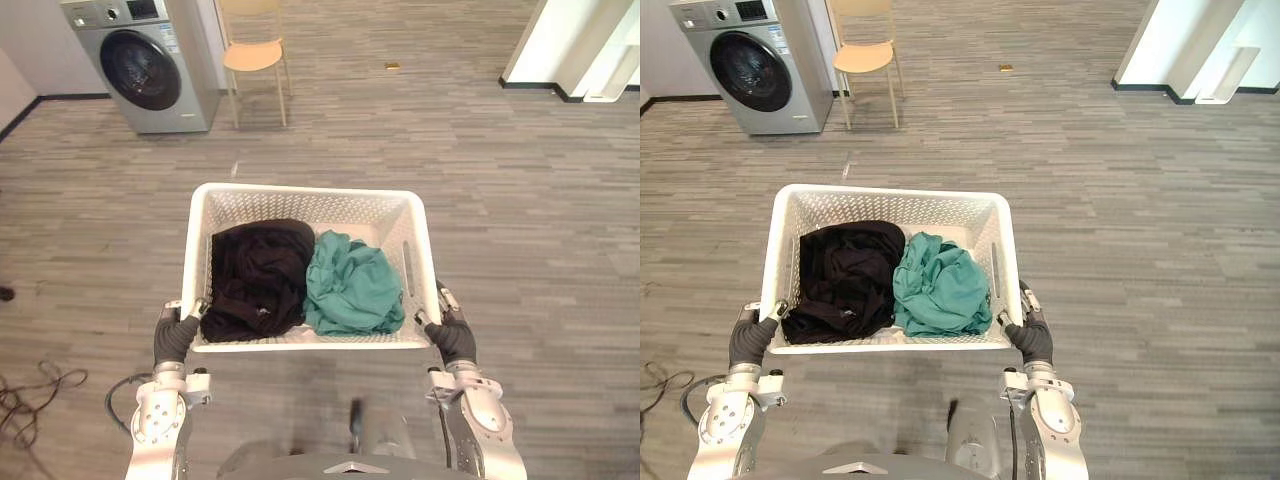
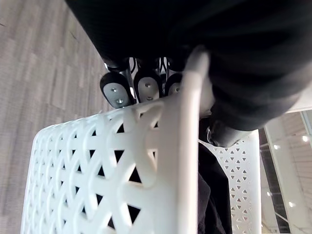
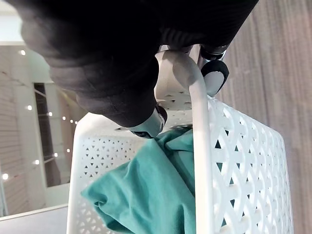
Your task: Pick up the laundry basket with both hands and put the clothes into the washing machine.
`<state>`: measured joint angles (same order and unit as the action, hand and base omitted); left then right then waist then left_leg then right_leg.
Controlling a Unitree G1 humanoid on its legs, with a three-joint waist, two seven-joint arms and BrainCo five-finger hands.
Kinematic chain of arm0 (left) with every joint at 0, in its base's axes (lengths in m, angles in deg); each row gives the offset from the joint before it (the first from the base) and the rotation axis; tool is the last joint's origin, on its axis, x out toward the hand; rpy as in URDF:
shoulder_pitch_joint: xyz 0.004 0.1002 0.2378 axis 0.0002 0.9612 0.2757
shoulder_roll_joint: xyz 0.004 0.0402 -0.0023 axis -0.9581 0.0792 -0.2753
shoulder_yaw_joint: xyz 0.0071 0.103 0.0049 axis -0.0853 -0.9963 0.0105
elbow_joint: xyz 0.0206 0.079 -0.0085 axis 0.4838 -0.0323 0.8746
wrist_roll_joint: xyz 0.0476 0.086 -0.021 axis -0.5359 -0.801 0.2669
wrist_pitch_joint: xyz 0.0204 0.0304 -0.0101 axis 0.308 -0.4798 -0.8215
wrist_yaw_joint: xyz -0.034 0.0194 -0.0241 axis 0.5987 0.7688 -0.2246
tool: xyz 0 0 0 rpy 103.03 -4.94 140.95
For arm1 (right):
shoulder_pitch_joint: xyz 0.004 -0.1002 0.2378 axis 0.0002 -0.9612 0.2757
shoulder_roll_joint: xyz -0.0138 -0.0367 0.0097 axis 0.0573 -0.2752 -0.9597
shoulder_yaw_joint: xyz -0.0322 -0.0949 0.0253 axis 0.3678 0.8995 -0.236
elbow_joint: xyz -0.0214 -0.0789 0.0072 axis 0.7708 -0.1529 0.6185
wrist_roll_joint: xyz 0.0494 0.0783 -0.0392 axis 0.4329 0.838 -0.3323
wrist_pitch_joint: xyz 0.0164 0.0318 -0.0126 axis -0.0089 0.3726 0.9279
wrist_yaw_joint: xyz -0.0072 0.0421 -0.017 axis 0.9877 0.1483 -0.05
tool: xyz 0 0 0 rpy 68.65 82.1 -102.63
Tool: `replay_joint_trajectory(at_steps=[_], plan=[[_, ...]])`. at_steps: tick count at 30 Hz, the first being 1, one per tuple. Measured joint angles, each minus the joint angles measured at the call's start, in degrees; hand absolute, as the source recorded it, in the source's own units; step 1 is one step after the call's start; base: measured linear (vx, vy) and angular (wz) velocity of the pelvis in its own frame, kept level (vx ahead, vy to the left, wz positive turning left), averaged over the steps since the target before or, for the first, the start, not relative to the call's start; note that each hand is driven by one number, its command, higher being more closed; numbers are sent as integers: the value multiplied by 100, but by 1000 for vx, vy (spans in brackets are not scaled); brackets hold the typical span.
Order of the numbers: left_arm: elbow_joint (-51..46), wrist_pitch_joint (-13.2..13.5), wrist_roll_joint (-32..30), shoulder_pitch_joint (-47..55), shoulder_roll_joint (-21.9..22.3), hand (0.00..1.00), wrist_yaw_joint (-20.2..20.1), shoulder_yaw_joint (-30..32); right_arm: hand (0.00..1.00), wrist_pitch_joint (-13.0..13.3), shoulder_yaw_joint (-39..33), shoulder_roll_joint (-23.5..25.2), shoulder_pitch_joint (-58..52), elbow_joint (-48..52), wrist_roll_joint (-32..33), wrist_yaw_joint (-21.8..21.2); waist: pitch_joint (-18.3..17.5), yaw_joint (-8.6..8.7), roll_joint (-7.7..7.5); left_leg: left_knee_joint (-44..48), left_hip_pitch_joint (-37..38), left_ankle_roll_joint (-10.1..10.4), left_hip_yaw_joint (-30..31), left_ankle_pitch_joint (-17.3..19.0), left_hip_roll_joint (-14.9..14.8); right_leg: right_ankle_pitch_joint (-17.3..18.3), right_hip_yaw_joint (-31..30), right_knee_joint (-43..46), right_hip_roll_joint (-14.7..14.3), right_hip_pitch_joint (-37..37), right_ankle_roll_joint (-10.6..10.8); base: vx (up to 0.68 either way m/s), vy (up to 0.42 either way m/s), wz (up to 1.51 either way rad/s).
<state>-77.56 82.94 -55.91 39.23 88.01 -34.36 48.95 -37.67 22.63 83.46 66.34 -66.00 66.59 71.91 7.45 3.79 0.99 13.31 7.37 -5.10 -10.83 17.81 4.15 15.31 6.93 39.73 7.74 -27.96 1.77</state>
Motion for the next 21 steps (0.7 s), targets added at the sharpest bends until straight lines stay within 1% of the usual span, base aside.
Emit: replay_joint_trajectory(at_steps=[1, 2, 3, 4, 5, 6, 7, 8, 9, 10, 11, 12, 13, 14, 15, 16, 17, 18, 19, 20, 21], plan=[[3, 15, -11, -114, -70, 100, 0, -15, 100, 7, -15, 10, -42, 60, 26, -4, -43, 57, -130, -133, 356, 224, 58, 119, 35, -630, -54, -1835, -38, -16, 130, 849, -143, 46], [15, 29, -12, -155, -102, 100, 1, -21, 100, 20, -11, 17, -96, 99, 27, -3, -60, 79, -200, 18, 493, 321, 130, 307, 45, -822, -132, -2220, -57, -51, 152, 908, -203, 66], [145, 42, -23, -245, -88, 100, 14, -83, 100, 31, -9, 14, -154, 111, 27, -1, -38, 114, -204, 1163, 451, 359, 251, 729, -151, -1320, -494, -1483, -228, -157, -44, 1101, -348, 95], [248, 24, -160, -278, -39, 100, 26, -181, 100, -45, -84, -71, -234, 153, 74, 1, 23, 186, -78, 3695, -270, 293, 173, 257, -743, -1275, -483, -493, -360, -25, -167, 918, -309, 87], [256, 17, -193, -270, 7, 100, 24, -207, 100, -62, -112, -124, -254, 183, 114, -1, 33, 188, 39, 4228, -469, 241, 138, -64, -950, -1082, -387, -335, -441, 31, -198, 883, -252, 26], [247, 18, -192, -135, 174, 100, 29, -230, 100, -99, -88, -308, -321, 335, 209, 11, 30, -54, 333, 5580, -1032, 60, 0, -1294, -1745, -626, -238, -95, -818, 237, -464, 693, -72, -49], [248, 18, -138, -117, 204, 100, 67, -238, 100, -96, -88, -347, -294, 482, 263, 96, 68, -231, 508, 6532, -1570, -59, 24, -1305, -2070, -282, -248, -27, -1011, 535, -627, 847, -81, -57], [245, 18, -94, -118, 194, 100, 78, -240, 100, -96, -88, -329, -269, 489, 264, 137, 163, -249, 403, 6821, -1859, -74, 83, -1198, -2087, -139, -272, -48, -1013, 732, -640, 820, -61, -25], [246, 18, -54, -119, 182, 100, 77, -241, 100, -96, -90, -252, -167, 487, 264, 196, 227, -284, 320, 6931, -2221, -45, 105, -978, -1972, 70, -335, -186, -931, 1189, -642, 769, -59, 1], [245, 20, -27, -95, 187, 100, 77, -237, 100, -95, -91, -214, -176, 488, 278, 225, 305, -342, 187, 6573, -2453, -11, 35, -750, -1844, 232, -434, -512, -874, 1707, -633, 753, -55, -3], [245, 21, 15, -91, 188, 100, 76, -235, 100, -95, -85, -211, -172, 493, 318, 243, 329, -396, 141, 6226, -2556, 39, -18, -635, -1785, 283, -486, -691, -846, 1958, -626, 707, -27, -16], [231, 32, 76, -93, 195, 100, 72, -228, 100, -81, -88, -221, -140, 515, 373, 253, 332, -458, 124, 5271, -2776, 224, -59, -445, -1627, 349, -570, -1043, -789, 2362, -587, 549, 7, -22], [219, 46, 81, -93, 213, 100, 69, -222, 100, -65, -90, -245, -105, 514, 376, 252, 334, -488, 111, 4599, -2850, 305, -77, -401, -1551, 368, -614, -1214, -769, 2529, -557, 687, 54, -35], [176, 62, 107, -99, 302, 100, 40, -179, 100, -55, -139, -329, 9, 499, 386, 246, 323, -554, 146, 3046, -2927, 484, -53, -451, -1391, 454, -711, -1499, -719, 2830, -500, 709, 122, -43], [115, 62, 107, -97, 406, 100, 36, -159, 100, -31, -152, -391, 117, 462, 387, 244, 281, -564, 217, 1430, -2924, 813, -20, -796, -1252, 568, -789, -1770, -667, 3133, -413, 715, 151, -44], [66, 62, 107, -94, 414, 100, 35, -170, 100, 0, -158, -424, 163, 431, 388, 242, 246, -569, 283, 734, -2924, 920, -25, -1015, -1248, 617, -831, -1929, -663, 3299, -359, 755, 218, -47], [-64, 62, 104, -97, 410, 100, 39, -166, 100, 47, -148, -440, 298, 297, 397, 221, 215, -588, 335, 127, -2944, 1015, -92, -1467, -1268, 795, -957, -2155, -613, 3636, -221, 945, 344, -63], [-103, 61, 88, -101, 409, 100, 92, -169, 100, 46, -144, -342, 351, 169, 388, 219, 147, -644, 224, 414, -2810, 806, -264, -2006, -1104, 915, -1140, -2128, -393, 3937, -68, 978, 357, -60], [-104, 59, 50, -88, 432, 100, 115, -170, 100, 46, -151, -286, 332, 145, 381, 216, 68, -643, 151, 570, -2802, 567, -320, -2166, -1012, 918, -1224, -1925, -286, 3949, -58, 1008, 367, -20], [-128, 58, 43, -118, 407, 100, 128, -178, 100, 56, -184, -203, 293, 135, 372, 204, -19, -529, -43, 1068, -2872, 368, -408, -1880, -820, 806, -1294, -1149, -10, 3725, 138, 859, 286, 22], [-170, 58, 14, -134, 374, 100, 110, -205, 100, 58, -229, -155, 279, 124, 360, 171, 12, -483, -169, 1517, -2826, 281, -550, -1454, -721, 333, -1335, -174, 133, 3390, 604, 834, 286, 27]])
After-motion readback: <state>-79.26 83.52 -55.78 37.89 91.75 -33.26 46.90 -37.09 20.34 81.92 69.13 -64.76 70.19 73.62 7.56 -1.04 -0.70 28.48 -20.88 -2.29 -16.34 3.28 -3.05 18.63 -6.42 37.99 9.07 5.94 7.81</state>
